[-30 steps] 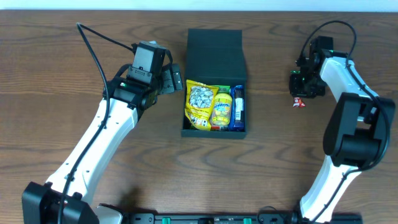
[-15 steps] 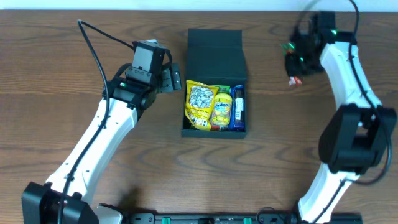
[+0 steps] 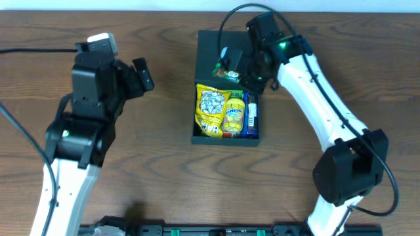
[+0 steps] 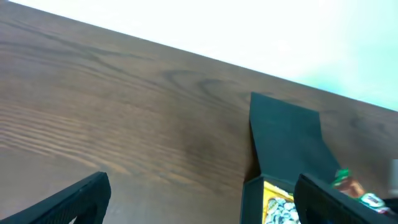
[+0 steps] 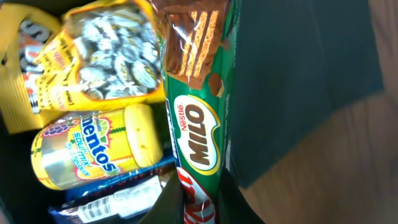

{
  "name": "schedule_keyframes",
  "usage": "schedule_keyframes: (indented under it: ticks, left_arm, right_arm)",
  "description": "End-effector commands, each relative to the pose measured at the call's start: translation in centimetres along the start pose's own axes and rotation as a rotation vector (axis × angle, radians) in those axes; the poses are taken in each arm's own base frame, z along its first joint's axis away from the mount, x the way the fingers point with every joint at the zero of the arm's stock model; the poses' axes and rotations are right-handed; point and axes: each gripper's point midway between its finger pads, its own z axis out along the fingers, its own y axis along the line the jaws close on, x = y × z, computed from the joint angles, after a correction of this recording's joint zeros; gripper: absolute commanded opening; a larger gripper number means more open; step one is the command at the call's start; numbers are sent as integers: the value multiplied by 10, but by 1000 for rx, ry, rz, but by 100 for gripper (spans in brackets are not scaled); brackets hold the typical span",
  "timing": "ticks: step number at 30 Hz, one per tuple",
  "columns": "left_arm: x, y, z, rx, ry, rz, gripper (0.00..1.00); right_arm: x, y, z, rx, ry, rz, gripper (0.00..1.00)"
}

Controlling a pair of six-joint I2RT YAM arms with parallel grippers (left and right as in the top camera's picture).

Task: Pack container
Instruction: 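Place the KitKat bar into the box and release, then grip the box lid edges with both grippers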

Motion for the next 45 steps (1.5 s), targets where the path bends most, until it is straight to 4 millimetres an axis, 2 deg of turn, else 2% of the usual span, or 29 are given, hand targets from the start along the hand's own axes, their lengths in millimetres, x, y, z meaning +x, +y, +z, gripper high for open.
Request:
schedule_keyframes:
  ticks: [1,2,5,6,7,8,9,10,12,16,21,22,23,24,25,26,27,30,33,37,39,41,43,45]
  left_arm:
    - [-3,1,-7,-2,-3,20,95]
    - [-2,2,-8,-4,1,20,95]
    - [2,3,-7,-9,16,22,95]
    - [2,3,-7,-9,16,22,95]
    - [2,3,-7,-9,16,22,95]
    - [2,3,-7,-9,16,22,95]
    - [2,3,-7,-9,15,22,95]
    - [2,3,-7,-9,15,22,95]
    - [2,3,-7,-9,16,22,95]
    - [3,3,-7,-10,18,22,95]
    - [9,4,6,-22,50,27,95]
    - [12,4,13,-27,65,29,97]
    - [15,4,22,-33,81,31,87]
    - [18,4,32,-37,97,33,59]
    - [22,2,43,-33,115,35,38]
    - [28,-3,59,-15,144,35,20]
    - [35,-9,76,15,173,33,8]
    - [62,-29,126,127,265,14,6]
    - [91,-45,171,245,358,-84,6]
    - [122,-57,216,368,456,-232,6]
    - [130,-58,233,391,485,-281,6]
    - [135,-59,249,404,512,-315,6]
    - [134,-72,264,473,550,-333,6]
    - [133,-76,281,463,593,-365,6]
  right_arm:
    - [-5,11,16,-39,-15,-167,10]
    - [-7,15,18,-59,-34,-197,10]
    - [-10,25,28,-90,-71,-272,1]
    - [-9,25,31,-88,-72,-272,2]
    - [-8,26,33,-90,-70,-271,8]
    - [-7,27,34,-91,-69,-271,20]
    - [-6,27,35,-92,-68,-268,46]
    - [-6,26,36,-89,-69,-265,99]
    - [-7,18,36,-54,-64,-236,99]
    - [-14,-19,32,117,-55,-31,99]
    - [-23,-55,4,275,-117,243,99]
    - [-19,-64,-4,308,-124,310,99]
    - [-14,-73,-12,333,-133,382,97]
    - [-5,-82,-17,345,-142,458,70]
    - [6,-90,-20,351,-150,544,43]
    - [19,-99,-22,352,-156,639,6]
    - [39,-108,-22,343,-156,763,1]
    - [77,-117,-12,225,-181,983,2]
    - [89,-115,7,44,-242,1051,1]
    - [95,-105,41,-120,-261,1095,2]
    - [91,-99,58,-187,-268,1100,2]
    - [88,-93,73,-240,-272,1104,1]
    - [79,-85,92,-308,-285,1122,1]
    - [74,-80,108,-358,-293,1145,2]
